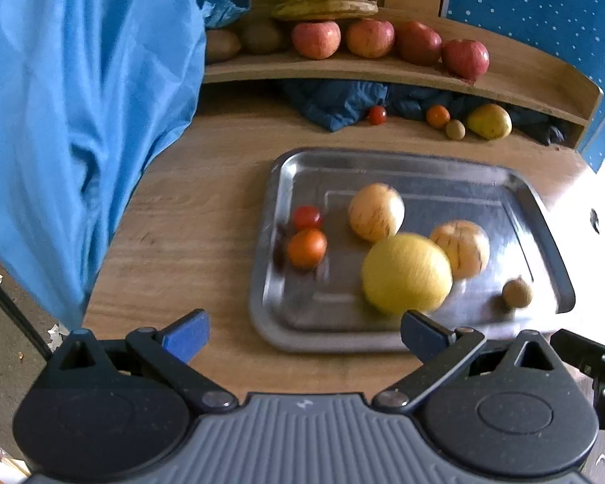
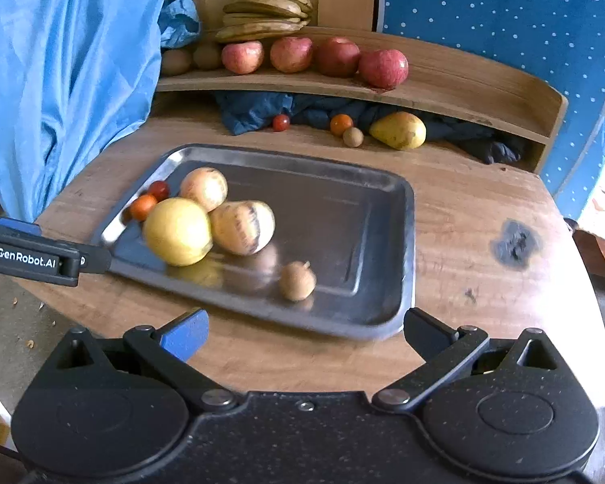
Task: Organize fruits
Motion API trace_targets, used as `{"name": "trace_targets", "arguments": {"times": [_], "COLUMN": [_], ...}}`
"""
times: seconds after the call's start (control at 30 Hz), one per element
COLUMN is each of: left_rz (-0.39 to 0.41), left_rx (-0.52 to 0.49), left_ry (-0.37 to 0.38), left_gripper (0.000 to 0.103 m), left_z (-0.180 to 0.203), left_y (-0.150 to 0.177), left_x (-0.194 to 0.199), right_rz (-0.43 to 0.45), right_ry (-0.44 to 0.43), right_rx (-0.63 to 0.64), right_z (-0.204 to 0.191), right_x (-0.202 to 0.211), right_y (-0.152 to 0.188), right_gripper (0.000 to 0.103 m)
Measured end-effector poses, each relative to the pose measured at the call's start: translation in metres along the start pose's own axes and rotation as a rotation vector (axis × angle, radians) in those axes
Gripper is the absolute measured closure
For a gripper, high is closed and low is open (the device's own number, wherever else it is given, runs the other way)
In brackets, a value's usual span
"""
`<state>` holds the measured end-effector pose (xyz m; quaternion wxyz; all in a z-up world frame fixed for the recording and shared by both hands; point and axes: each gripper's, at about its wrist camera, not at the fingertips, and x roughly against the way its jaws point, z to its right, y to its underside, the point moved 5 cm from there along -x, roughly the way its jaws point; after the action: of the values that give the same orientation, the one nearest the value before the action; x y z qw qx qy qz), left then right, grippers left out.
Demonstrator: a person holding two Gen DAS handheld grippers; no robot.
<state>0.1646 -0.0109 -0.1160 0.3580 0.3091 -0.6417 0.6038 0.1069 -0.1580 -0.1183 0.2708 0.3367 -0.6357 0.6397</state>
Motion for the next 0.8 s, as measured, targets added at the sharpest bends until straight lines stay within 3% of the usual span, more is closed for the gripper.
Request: {"name": "trace_targets", "arguments": {"times": [0.5,0.8], "left_rz": [0.043,0.047], "left_rx": [0.066,0.016], "left_ry": [-0.098,-0.145], "left_gripper": [0.0,0.0], "left_z": [0.048,0.064], "left_y": [-0.046,-0.063], "left_x": [-0.024,-0.028], "right_rz": [-0.005,-0.001], "right_ry": [-0.088,-0.146], "right_rx": [0.029,-0.005], "right_z": [0.073,0.09], "right_x": [-0.046,-0.064], "right_y": [-0.042,-0.05], "right_gripper": [0.001,0.001]}}
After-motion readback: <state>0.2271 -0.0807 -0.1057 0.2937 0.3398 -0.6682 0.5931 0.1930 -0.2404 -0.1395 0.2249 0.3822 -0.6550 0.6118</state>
